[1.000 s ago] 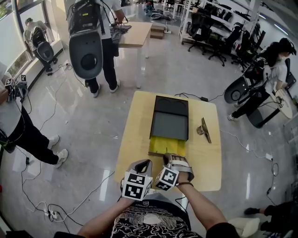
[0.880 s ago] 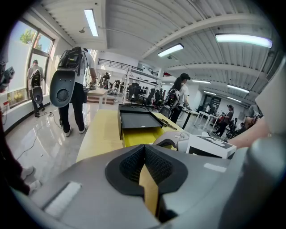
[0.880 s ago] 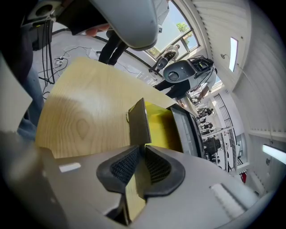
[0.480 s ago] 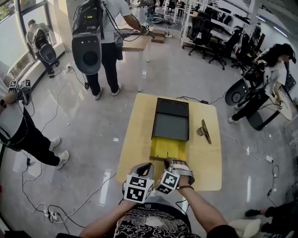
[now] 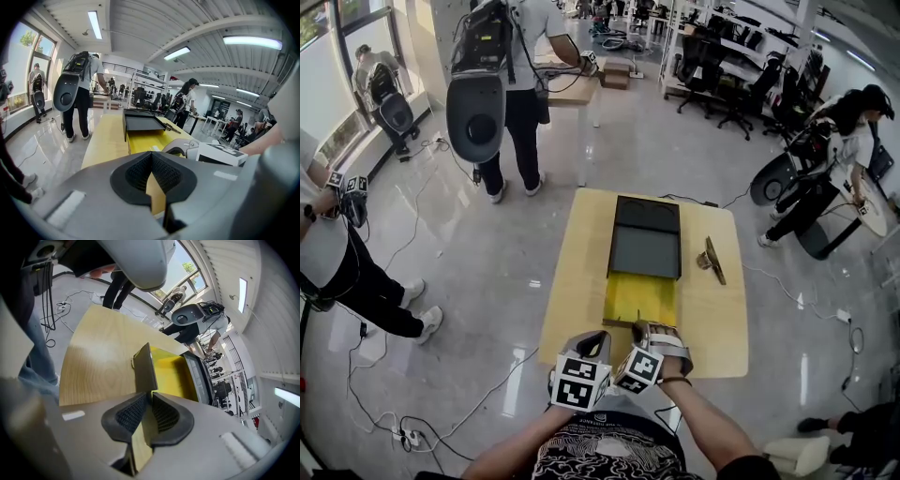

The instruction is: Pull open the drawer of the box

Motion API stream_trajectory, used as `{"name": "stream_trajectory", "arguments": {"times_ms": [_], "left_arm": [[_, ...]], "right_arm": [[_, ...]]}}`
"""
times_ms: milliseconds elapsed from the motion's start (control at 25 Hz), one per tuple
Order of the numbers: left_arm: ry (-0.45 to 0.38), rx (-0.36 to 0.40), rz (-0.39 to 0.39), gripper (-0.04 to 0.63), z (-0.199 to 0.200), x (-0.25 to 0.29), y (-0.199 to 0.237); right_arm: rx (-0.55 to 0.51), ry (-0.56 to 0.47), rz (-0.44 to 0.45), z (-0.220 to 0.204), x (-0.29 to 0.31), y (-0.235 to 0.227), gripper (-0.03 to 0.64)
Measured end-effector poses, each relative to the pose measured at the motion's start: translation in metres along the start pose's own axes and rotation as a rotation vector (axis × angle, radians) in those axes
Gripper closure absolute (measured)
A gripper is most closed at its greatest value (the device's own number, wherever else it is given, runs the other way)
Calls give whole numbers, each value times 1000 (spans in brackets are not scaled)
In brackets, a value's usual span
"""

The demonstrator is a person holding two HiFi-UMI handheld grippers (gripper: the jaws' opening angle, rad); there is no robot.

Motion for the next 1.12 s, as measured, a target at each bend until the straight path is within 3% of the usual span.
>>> {"name": "stream_trajectory", "arguments": {"times_ms": [360, 640, 800, 1000, 1120], "left_arm": [[-1, 1, -2, 583, -40, -48, 11], [-3, 3, -13, 583, -36, -63, -2], [-1, 4, -20, 583, -37, -50, -29], [0, -6, -20, 583, -101, -99, 1], [-2, -13, -18, 583, -112, -112, 9]], "right_arm": [[7, -3, 11, 22, -36, 49, 571], [13, -3, 24, 12, -58, 60, 571], [17, 0, 15, -18, -60, 59, 571], [13, 5, 17, 23, -90, 126, 571], [11, 2, 16, 33, -99, 139, 571]]}}
Point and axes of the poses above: the fingertips, and each gripper's own axes: x forward along the fingers, y to its left, z out of its top, the point moved 9 cm from there along -x, backward along the fingers, and after that the axes turned 10 degrees about y, right-handed, at the moved point
